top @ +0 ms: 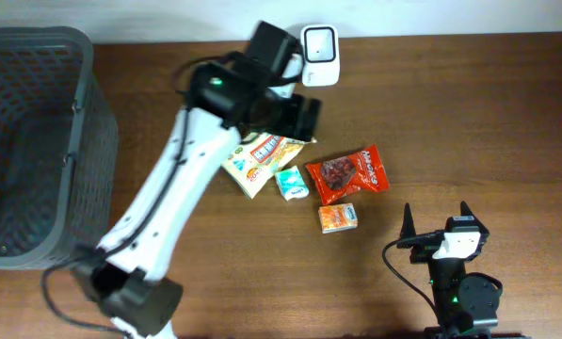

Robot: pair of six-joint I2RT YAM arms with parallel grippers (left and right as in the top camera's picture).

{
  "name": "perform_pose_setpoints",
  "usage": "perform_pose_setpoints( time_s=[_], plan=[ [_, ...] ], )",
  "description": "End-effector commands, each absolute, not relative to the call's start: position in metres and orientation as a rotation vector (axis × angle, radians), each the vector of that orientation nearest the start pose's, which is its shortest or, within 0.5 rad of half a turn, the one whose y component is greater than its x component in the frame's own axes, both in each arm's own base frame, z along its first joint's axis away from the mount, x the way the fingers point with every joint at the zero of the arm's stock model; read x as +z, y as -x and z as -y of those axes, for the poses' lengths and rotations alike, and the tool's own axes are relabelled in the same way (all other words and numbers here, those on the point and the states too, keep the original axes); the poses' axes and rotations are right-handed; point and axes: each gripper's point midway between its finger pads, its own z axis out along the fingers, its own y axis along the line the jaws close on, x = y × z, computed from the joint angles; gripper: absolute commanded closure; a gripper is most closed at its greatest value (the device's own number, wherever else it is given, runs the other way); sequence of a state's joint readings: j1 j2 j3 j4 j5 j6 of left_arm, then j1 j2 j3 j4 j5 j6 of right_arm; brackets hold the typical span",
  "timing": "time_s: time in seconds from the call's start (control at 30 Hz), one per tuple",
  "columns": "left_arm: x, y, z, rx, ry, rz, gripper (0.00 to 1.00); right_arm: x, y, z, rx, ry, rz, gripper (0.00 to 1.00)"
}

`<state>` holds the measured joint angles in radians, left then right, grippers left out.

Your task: Scan the item barcode

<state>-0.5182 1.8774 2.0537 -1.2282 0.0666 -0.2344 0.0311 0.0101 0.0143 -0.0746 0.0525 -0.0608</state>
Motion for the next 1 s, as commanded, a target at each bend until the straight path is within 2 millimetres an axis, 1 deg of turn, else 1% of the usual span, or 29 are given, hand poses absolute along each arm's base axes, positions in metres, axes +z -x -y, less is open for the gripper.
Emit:
perform_pose_setpoints(
  time_s=[0.0,0.07,0.13,0.17,0.23,0.27,0.33,0.37,0.43,0.57,0.63,0.8,0.87,0.97],
  plan=[
    [0.257,-0.388,0.160,-0.077,-0.033,-2.695,0.01,0.157,-0.246,0.005,-0.082,0.024,-1.645,0.02],
    [0.242,-0.380,0.145,-0.036,0.053,-2.771,0.01,0.157,-0.246,0.005,-0.082,0.025,-1.645,0.02],
    [0.218,-0.375,0.141,-0.002,0.054,-2.830,0.01,0.157,-0.246,0.005,-0.082,0.025,-1.645,0.02],
    [0.201,-0.372,0.144,-0.010,0.045,-2.862,0.01,0.157,-0.246,0.005,-0.082,0.024,-1.645,0.02],
    [0.166,-0.369,0.159,-0.119,0.030,-2.911,0.01,0.157,-0.246,0.005,-0.082,0.025,-1.645,0.02],
    [0.151,-0.370,0.162,-0.143,0.035,-2.917,0.01,0.157,-0.246,0.005,-0.082,0.025,-1.644,0.02],
    [0.118,-0.370,0.160,-0.147,0.160,-2.923,0.01,0.157,-0.246,0.005,-0.082,0.024,-1.645,0.01],
    [0.101,-0.366,0.156,-0.143,0.223,-2.935,0.01,0.157,-0.246,0.005,-0.082,0.025,-1.645,0.02],
    [0.078,-0.359,0.146,-0.124,0.293,-2.959,0.01,0.157,-0.246,0.005,-0.082,0.025,-1.645,0.02],
    [0.055,-0.361,0.145,-0.147,0.336,-2.930,0.01,0.157,-0.246,0.005,-0.082,0.025,-1.645,0.02],
    [0.049,-0.358,0.144,-0.146,0.346,-2.931,0.01,0.157,-0.246,0.005,-0.082,0.024,-1.644,0.01],
    [0.051,-0.368,0.147,-0.170,0.340,-2.890,0.01,0.157,-0.246,0.005,-0.082,0.025,-1.645,0.02],
    [0.051,-0.369,0.148,-0.173,0.339,-2.888,0.01,0.157,-0.246,0.005,-0.082,0.024,-1.645,0.02],
    [0.050,-0.364,0.146,-0.164,0.341,-2.907,0.01,0.157,-0.246,0.005,-0.082,0.024,-1.645,0.02]
  ],
)
